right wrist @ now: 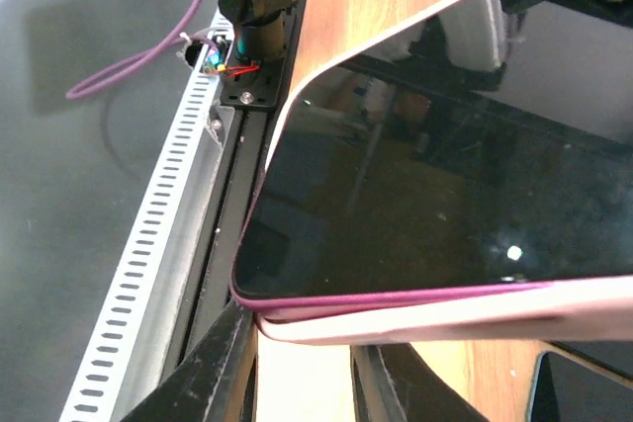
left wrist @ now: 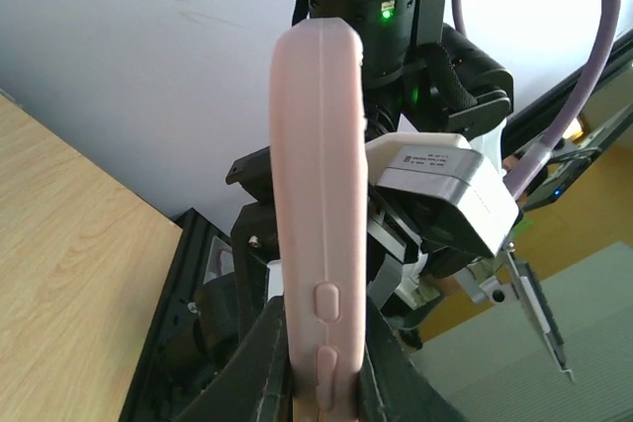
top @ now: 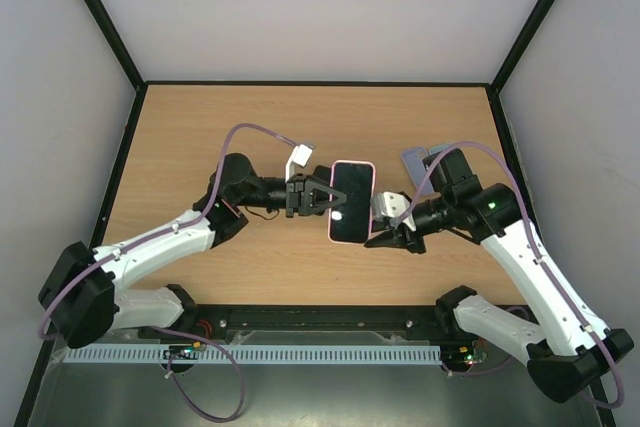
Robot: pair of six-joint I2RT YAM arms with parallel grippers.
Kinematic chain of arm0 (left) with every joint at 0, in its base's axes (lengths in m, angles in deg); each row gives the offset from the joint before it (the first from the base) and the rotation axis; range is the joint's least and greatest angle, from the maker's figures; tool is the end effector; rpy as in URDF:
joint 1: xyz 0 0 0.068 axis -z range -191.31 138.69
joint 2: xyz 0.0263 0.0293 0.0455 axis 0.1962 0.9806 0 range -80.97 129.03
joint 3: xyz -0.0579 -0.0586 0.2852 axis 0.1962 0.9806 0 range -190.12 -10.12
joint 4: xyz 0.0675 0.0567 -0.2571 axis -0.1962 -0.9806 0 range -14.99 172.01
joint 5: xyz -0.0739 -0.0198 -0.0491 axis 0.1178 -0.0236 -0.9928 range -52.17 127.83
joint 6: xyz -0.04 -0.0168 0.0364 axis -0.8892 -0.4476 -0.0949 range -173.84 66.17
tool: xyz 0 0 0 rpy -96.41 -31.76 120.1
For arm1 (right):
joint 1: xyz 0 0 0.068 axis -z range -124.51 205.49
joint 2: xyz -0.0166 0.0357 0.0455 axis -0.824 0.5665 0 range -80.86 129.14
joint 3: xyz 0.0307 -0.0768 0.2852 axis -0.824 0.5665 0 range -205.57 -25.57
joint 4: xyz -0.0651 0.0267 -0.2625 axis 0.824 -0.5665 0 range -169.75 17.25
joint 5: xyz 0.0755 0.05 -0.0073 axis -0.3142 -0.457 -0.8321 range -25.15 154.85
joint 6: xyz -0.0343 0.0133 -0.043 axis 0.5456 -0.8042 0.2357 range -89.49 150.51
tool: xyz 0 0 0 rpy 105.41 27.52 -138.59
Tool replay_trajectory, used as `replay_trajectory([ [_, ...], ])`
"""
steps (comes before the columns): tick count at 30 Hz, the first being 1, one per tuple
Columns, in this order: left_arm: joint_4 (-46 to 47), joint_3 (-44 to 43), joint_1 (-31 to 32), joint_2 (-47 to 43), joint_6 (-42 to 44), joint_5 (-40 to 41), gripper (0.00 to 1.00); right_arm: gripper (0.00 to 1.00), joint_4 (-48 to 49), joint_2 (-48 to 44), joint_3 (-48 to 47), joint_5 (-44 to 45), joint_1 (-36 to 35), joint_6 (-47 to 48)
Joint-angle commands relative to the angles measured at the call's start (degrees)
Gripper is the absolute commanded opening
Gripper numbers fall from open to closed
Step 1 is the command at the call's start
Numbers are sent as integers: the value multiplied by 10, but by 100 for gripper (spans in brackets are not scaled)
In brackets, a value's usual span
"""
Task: Take the phone out of the phone case
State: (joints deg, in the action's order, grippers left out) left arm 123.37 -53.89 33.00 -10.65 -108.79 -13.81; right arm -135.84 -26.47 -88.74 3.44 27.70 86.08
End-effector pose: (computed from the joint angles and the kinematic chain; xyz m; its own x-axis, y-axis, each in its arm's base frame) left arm 0.1743 -0.2136 0.3499 -0.6940 -0.0324 -0.7192 0.7101 -0.1953 -0.6764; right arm 0.1164 0.1006 0.3713 0.1515 -0.3662 -0.9181 -0.9750 -0.2081 -0.0779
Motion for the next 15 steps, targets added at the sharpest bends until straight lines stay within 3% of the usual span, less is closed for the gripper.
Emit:
replay_trajectory([
  [1,117,-24,2,-3,-93,-13,3,21,24,-5,-11,67,-1,25],
  [6,149,-21,4,5,-117,-17,2,21,40,-7,-12,72,-2,2],
  [12,142,-15,6,1,-110,-15,2,18,109,-7,-23,62,-1,-132],
  [15,135,-10,6,-4,-104,-12,3,19,115,-5,-28,41,0,-155],
])
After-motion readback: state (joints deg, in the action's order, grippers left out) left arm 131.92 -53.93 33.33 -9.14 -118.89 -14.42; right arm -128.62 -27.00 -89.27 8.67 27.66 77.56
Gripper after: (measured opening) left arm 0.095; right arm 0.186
